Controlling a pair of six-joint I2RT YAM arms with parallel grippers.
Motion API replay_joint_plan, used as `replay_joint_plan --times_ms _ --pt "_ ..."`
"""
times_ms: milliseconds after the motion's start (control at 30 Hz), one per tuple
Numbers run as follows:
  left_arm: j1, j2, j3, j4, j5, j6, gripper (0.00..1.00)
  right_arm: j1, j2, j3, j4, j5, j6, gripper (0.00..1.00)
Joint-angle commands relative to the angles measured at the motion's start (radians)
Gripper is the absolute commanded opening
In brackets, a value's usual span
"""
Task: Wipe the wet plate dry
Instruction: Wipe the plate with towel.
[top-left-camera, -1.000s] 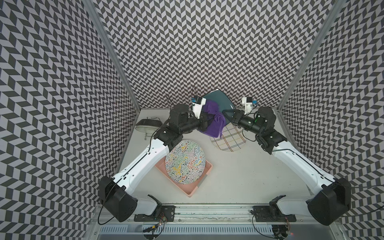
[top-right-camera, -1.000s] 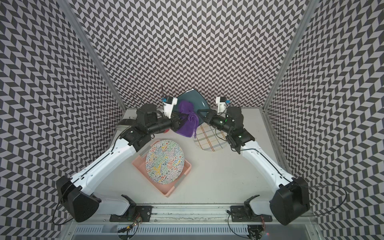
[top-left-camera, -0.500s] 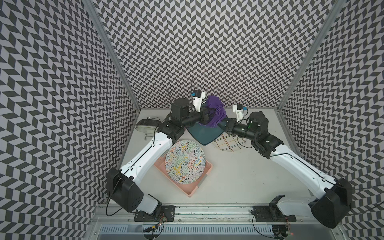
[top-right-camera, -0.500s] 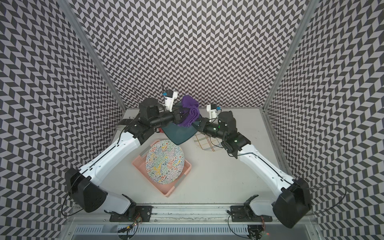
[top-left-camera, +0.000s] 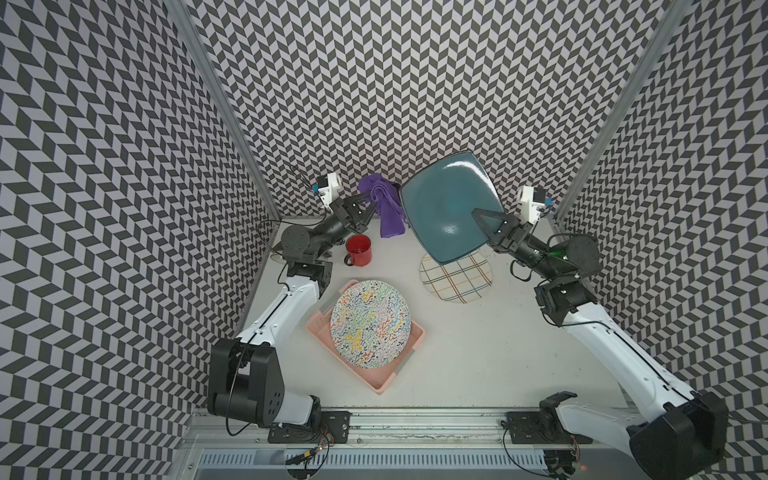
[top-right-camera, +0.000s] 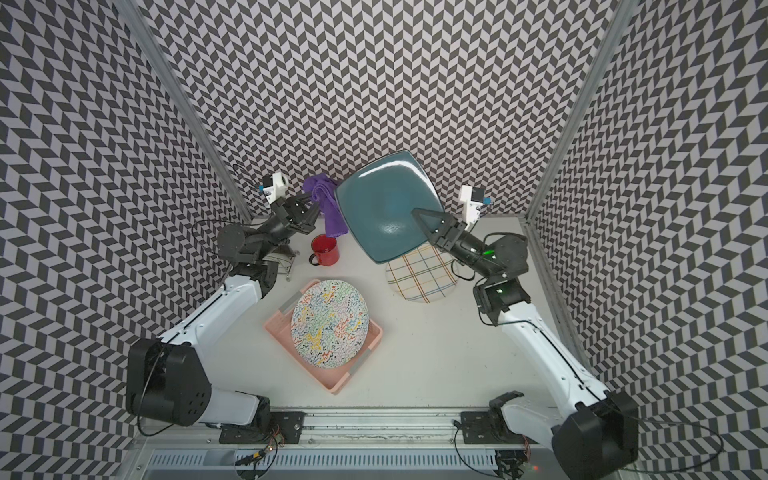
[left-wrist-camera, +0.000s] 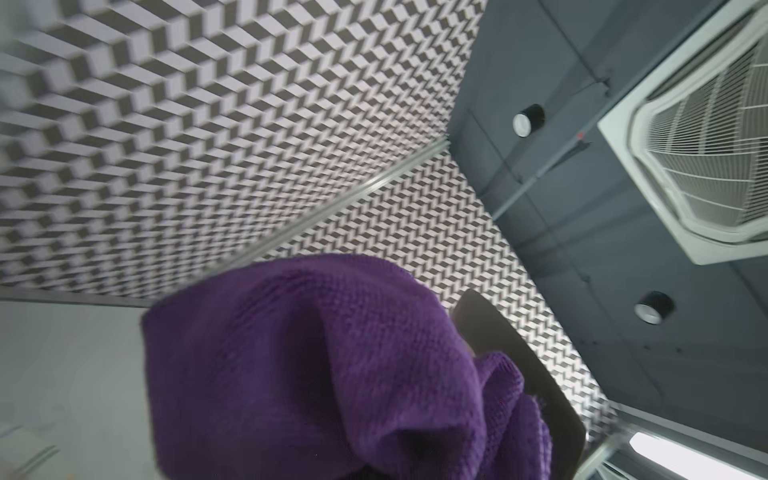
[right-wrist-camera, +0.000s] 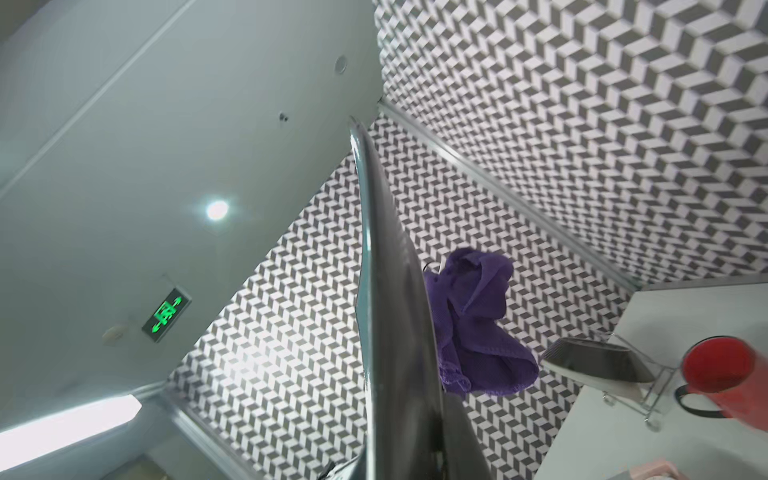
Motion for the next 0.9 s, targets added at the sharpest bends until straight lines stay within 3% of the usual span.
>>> replay_joint_plan --times_ms 0,167,333,500,633,767,867 --pt "-0.047 0.030 0.086 0.263 -0.013 -0.208 0.00 0.058 0.029 0.044 0.125 0.005 -0.009 0.00" --pt "-0.205 0.051 0.144 0.267 -0.042 -0.207 0.00 0.141 0.115 0.107 0.211 0.039 0.021 0.00" --pt "-0.352 0.059 0.123 0.255 -0.060 -0.181 0.00 0.090 0.183 0.249 0.193 0.080 0.017 0.00" --pt "-0.282 0.047 0.144 0.348 -0.098 -0.275 0.00 -0.004 0.143 0.190 0.149 0.105 0.024 0.00" --pt "-0.214 0.040 0.151 0.397 -0.145 -0.331 0.00 0.047 0.090 0.113 0.167 0.071 0.002 0.00" --pt "-0.275 0.063 0.178 0.393 -0.145 -0.299 0.00 0.175 0.097 0.140 0.132 0.096 -0.055 0.00" --pt "-0.366 0.077 0.214 0.339 -0.129 -0.234 0.00 0.176 0.133 0.203 0.133 0.131 -0.059 0.00"
